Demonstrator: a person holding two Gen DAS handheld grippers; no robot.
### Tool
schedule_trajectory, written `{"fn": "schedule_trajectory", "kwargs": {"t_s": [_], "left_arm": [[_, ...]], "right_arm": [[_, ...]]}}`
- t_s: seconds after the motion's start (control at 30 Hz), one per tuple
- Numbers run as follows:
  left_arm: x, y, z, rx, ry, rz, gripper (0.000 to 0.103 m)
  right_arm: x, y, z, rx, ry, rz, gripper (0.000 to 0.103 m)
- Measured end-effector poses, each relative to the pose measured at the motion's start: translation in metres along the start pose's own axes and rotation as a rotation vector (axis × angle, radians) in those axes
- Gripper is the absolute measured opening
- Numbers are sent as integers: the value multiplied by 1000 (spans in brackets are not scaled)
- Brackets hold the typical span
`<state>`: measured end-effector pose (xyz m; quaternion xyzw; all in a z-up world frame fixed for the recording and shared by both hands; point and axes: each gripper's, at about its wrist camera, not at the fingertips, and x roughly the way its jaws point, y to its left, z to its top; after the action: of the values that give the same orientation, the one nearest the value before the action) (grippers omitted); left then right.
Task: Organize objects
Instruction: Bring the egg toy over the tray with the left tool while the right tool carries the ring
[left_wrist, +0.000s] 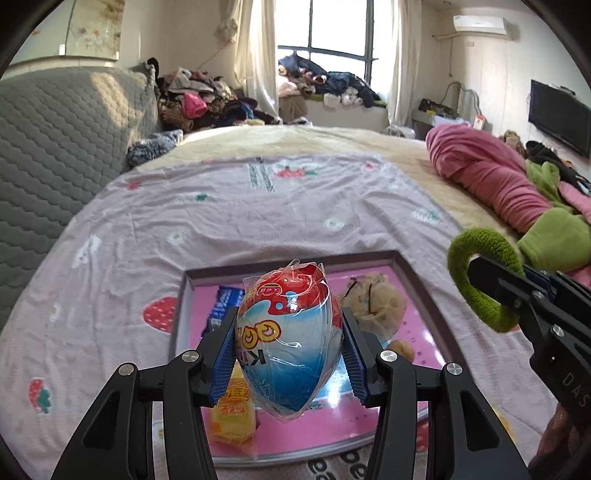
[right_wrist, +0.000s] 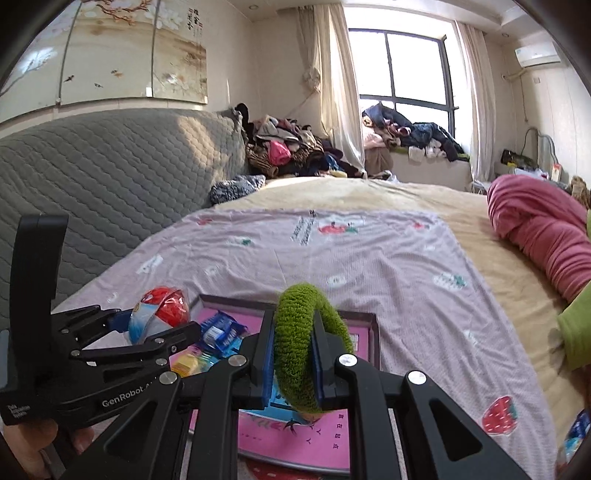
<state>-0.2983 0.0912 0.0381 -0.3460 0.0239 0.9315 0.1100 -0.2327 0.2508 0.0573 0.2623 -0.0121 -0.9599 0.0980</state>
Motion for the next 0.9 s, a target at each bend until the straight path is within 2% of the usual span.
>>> {"fn": "schedule_trajectory", "kwargs": {"t_s": [0.23,0.37,0.9], "left_arm": [[39,-1,-16,1,48,-4,53],[47,-3,-19,3,63,-6,53],[67,-7,-30,10,123,-10,53]], "right_arm": [[29,-10,-18,3,54,-3,17],[30,-15,-20,14,55,-19,17],[62,-27,-35,28,168,-54,17]]}}
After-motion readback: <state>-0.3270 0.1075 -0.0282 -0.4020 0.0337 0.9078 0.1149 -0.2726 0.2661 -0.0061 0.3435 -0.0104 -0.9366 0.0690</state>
